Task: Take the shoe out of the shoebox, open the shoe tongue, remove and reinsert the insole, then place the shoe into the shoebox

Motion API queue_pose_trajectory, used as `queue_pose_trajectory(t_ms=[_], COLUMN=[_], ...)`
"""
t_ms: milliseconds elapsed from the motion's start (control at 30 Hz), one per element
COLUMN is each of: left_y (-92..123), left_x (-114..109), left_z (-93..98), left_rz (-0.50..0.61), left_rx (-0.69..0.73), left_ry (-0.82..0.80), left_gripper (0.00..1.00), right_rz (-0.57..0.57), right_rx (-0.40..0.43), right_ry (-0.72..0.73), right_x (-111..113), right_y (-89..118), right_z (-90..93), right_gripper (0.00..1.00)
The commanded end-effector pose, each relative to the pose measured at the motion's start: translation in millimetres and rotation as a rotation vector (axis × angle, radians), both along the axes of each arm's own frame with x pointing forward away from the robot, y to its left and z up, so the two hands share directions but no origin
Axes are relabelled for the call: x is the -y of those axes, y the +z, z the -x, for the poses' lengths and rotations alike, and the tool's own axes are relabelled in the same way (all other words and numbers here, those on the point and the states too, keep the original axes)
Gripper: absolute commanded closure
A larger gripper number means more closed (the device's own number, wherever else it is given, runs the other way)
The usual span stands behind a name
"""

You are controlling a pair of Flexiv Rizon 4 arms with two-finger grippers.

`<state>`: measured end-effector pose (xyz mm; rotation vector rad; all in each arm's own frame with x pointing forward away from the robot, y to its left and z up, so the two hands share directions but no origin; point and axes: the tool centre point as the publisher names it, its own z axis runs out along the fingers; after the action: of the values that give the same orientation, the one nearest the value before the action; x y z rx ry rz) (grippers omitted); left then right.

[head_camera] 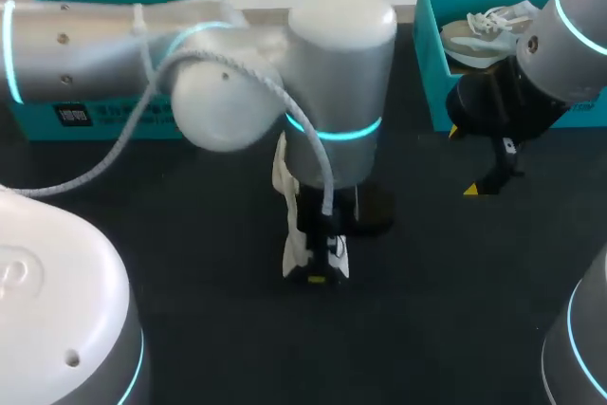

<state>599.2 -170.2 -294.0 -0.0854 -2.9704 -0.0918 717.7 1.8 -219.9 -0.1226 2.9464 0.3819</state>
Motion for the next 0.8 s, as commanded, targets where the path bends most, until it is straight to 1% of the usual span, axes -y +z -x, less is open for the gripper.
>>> queue_pose_trajectory(t_ms=[33,133,200,267,333,800], left_y=[79,103,124,139,160,160], left_x=[-33,-42,-48,-52,-56,-56], left_z=[-11.0,-12.0,-11.9,-12.1,-12.0,-12.0], left_rz=[-0.008,0.000,0.005,0.021,-0.006,-0.006], left_rx=[0.006,-0.011,-0.002,-0.009,0.036,0.036], left_ry=[-0.039,-0.062,-0.078,-0.098,-0.106,-0.106], left_gripper=[1.00,1.00,1.00,1.00,1.00,1.00], right_rz=[0.002,0.002,0.002,0.002,0.002,0.002], right_rx=[0.001,0.001,0.001,0.001,0.001,0.001], right_ry=[-0.001,-0.001,-0.001,-0.001,-0.001,-0.001], right_x=[-1,-1,-1,-1,-1,-1], right_y=[-1,-1,-1,-1,-1,-1], right_z=[0.3,0.3,0.3,0.3,0.3,0.3], right_gripper=[0.00,0.00,0.00,0.00,0.00,0.00])
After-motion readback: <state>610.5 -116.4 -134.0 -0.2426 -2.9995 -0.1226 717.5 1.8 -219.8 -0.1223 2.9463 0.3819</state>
